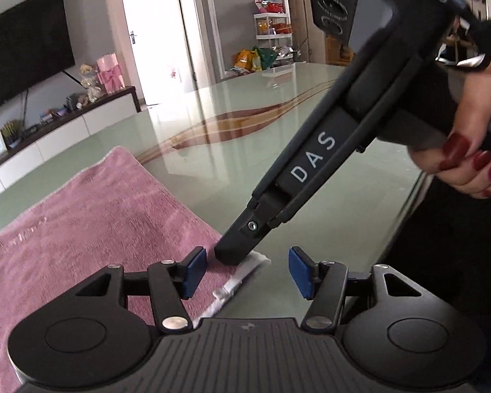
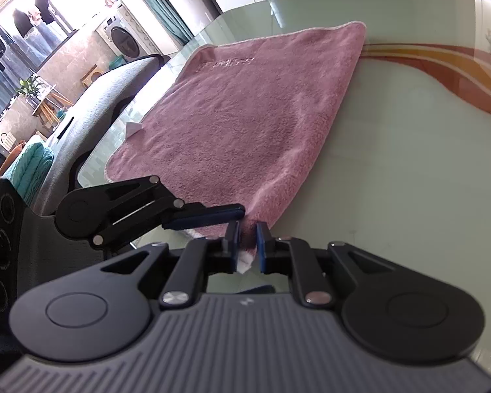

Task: Fold towel

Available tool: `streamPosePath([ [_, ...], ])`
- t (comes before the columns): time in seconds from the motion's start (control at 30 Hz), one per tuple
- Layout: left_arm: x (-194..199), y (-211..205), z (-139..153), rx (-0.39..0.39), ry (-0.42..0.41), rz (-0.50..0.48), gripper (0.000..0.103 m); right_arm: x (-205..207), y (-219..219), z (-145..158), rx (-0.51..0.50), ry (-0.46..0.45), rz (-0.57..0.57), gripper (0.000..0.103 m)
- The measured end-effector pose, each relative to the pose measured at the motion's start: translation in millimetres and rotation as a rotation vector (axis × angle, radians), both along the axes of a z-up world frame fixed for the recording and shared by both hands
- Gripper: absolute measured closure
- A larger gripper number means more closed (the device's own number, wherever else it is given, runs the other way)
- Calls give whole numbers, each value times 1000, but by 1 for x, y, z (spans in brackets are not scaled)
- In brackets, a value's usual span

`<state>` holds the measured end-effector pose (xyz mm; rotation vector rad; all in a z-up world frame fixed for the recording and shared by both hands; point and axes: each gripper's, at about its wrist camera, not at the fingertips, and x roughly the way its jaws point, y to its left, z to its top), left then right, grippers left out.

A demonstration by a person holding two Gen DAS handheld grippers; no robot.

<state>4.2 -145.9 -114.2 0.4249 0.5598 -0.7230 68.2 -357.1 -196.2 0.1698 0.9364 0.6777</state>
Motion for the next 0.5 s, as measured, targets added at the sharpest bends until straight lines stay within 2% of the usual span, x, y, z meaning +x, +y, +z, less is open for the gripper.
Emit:
streamPosePath([
  [0.03,0,-2,0,14,-3,4,49,0,-1,0,4,0,1,92],
  [0.07,1,-4,0,25,-3,7,59,0,-2,0,13,2,0,92],
  [0.13,3,-7,-2,49,10,20,70,0,-4,0,22,1,-1,92],
  [0.23,7,-3,3,54,17,34,80,0,-10,0,26,-5,-12,92],
  [0.4,10,-2,8,67,25,38,87,-1,-24,1,31,-35,-57,89],
  [0.5,14,0,15,55,43,39,89,-1,-30,2,-1,-73,-79,78],
])
